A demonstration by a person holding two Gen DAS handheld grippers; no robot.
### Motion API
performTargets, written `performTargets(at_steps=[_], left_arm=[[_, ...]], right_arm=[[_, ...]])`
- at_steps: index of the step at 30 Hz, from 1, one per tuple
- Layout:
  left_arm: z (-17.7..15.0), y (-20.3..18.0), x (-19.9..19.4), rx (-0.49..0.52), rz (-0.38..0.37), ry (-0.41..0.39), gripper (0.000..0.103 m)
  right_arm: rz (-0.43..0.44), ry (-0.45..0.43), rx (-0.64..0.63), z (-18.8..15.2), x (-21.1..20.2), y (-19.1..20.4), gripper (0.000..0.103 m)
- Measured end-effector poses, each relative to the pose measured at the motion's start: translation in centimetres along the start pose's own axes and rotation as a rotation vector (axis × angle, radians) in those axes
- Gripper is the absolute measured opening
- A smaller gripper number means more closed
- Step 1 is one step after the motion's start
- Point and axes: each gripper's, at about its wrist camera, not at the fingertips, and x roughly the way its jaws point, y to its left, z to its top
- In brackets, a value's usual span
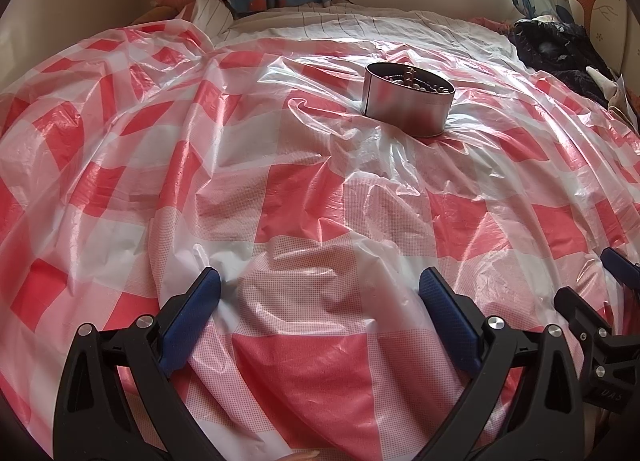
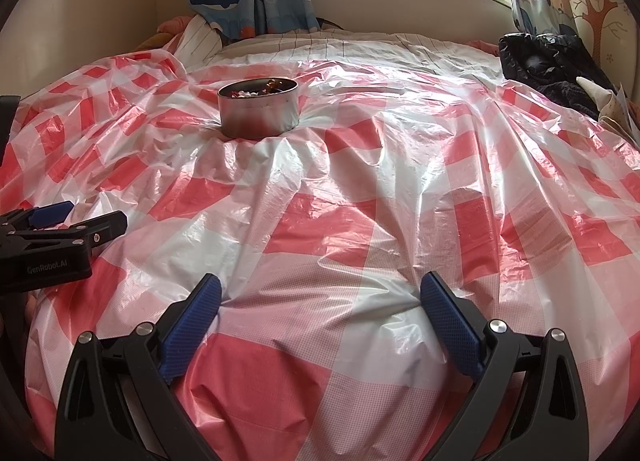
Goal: Organize jewelry
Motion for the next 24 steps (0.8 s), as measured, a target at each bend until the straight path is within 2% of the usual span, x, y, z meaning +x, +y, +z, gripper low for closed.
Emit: performTargets(at_steps=[24], left_arm=[[0.04,-0.07,0.06,0.001,0.0,0.0,0.096]], right_arm=[[0.0,0.003,-0.001,0.1,0.06,-0.04,0.095]])
